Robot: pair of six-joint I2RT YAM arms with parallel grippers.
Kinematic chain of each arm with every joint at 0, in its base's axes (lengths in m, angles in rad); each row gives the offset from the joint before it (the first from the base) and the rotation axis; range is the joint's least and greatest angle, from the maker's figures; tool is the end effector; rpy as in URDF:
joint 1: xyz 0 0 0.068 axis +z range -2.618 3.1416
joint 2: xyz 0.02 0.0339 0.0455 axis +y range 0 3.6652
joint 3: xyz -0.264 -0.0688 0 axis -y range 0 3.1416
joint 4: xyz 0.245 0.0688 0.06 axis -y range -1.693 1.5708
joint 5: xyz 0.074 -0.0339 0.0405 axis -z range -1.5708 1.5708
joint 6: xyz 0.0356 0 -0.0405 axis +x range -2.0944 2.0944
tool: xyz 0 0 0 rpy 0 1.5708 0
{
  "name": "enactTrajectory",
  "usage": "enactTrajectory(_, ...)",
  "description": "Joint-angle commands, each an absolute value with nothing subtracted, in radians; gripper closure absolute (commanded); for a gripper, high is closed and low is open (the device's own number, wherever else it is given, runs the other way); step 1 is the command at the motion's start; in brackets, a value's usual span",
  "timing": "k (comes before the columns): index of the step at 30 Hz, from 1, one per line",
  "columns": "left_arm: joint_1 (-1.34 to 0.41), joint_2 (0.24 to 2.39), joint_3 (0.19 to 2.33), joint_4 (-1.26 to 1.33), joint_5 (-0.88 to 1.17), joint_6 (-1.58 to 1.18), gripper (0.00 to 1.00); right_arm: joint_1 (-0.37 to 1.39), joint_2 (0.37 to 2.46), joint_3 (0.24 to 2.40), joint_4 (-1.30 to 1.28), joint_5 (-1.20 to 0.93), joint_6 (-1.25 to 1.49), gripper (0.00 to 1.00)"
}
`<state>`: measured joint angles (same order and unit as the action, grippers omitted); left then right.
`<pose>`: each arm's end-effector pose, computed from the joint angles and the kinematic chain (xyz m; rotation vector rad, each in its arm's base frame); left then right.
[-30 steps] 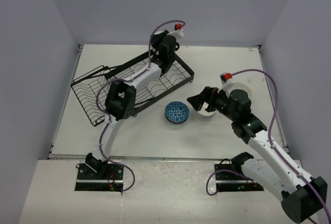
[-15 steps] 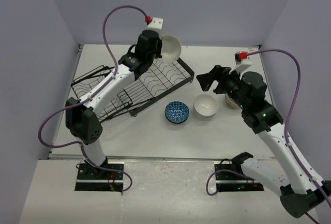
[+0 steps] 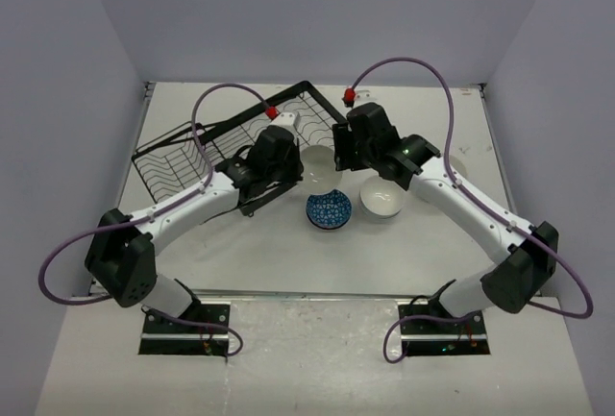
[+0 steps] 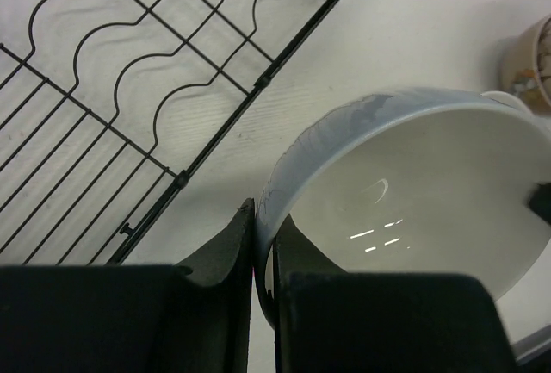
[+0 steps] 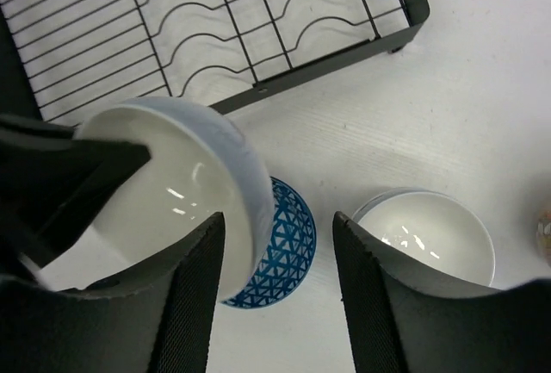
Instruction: Unload the bowls from the dish rack
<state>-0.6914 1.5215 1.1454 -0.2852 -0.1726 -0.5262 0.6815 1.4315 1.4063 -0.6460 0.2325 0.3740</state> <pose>0.2681 -0.2140 0.2760 0.0912 2.2610 -0.4717 0.2497 0.1920 0.3612 -0.2179 2.2290 0.3181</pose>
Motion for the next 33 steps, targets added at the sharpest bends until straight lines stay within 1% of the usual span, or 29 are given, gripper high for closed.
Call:
enactTrajectory(1,-0.690,1.408,1.135,-0.126,-0.153,-0.603,1.00,0.704,1.471,1.470,-0.715,0.321,0.360,0.47)
enactTrajectory(2,-0.690,1.404,1.129,-0.126,-0.149,-0.601,1.00,0.707,1.491,1.468,-0.713,0.322,0.360,0.49)
enactTrajectory(4,-0.690,1.390,1.126,-0.126,-0.141,-0.604,1.00,0.712,1.508,1.463,-0.710,0.330,0.362,0.50)
enactTrajectory(6,-0.690,1.379,1.123,-0.126,-0.121,-0.607,1.00,0.712,1.532,1.457,-0.712,0.334,0.362,0.62)
enactTrajectory(7,-0.692,1.376,1.123,-0.126,-0.115,-0.607,1.00,0.713,1.539,1.457,-0.709,0.337,0.364,0.73)
enactTrajectory(8,-0.692,1.373,1.123,-0.127,-0.121,-0.606,1.00,0.715,1.542,1.451,-0.706,0.337,0.364,0.99)
enactTrajectory(11,-0.690,1.361,1.132,-0.149,-0.162,-0.600,1.00,0.715,1.531,1.431,-0.680,0.333,0.371,1.00)
enactTrajectory(12,-0.690,1.353,1.138,-0.158,-0.170,-0.597,0.92,0.713,1.525,1.427,-0.672,0.333,0.373,1.00)
enactTrajectory(13,-0.692,1.348,1.146,-0.163,-0.176,-0.585,0.68,0.713,1.519,1.424,-0.672,0.331,0.373,1.00)
enactTrajectory(14,-0.690,1.329,1.150,-0.179,-0.193,-0.584,0.32,0.712,1.511,1.424,-0.673,0.347,0.370,1.00)
enactTrajectory(15,-0.690,1.318,1.158,-0.198,-0.212,-0.587,0.07,0.709,1.497,1.424,-0.676,0.347,0.367,1.00)
enactTrajectory(16,-0.690,1.304,1.170,-0.215,-0.228,-0.588,0.00,0.686,1.485,1.420,-0.686,0.336,0.365,1.00)
enactTrajectory(19,-0.690,1.201,1.154,-0.297,-0.310,-0.584,0.00,0.600,1.415,1.376,-0.709,0.221,0.359,1.00)
enactTrajectory(21,-0.690,1.085,1.111,-0.320,-0.368,-0.575,0.00,0.522,1.364,1.349,-0.741,0.123,0.344,1.00)
enactTrajectory(22,-0.692,1.009,1.097,-0.349,-0.406,-0.569,0.00,0.503,1.349,1.313,-0.749,0.100,0.325,1.00)
enactTrajectory(25,-0.690,0.913,1.063,-0.429,-0.458,-0.548,0.00,0.428,1.306,1.252,-0.779,0.028,0.304,1.00)
enactTrajectory(29,-0.690,0.793,1.060,-0.520,-0.424,-0.526,0.00,0.336,1.292,1.200,-0.793,-0.027,0.284,1.00)
enactTrajectory(33,-0.690,0.704,1.017,-0.575,-0.312,-0.509,0.00,0.256,1.299,1.166,-0.795,-0.063,0.276,1.00)
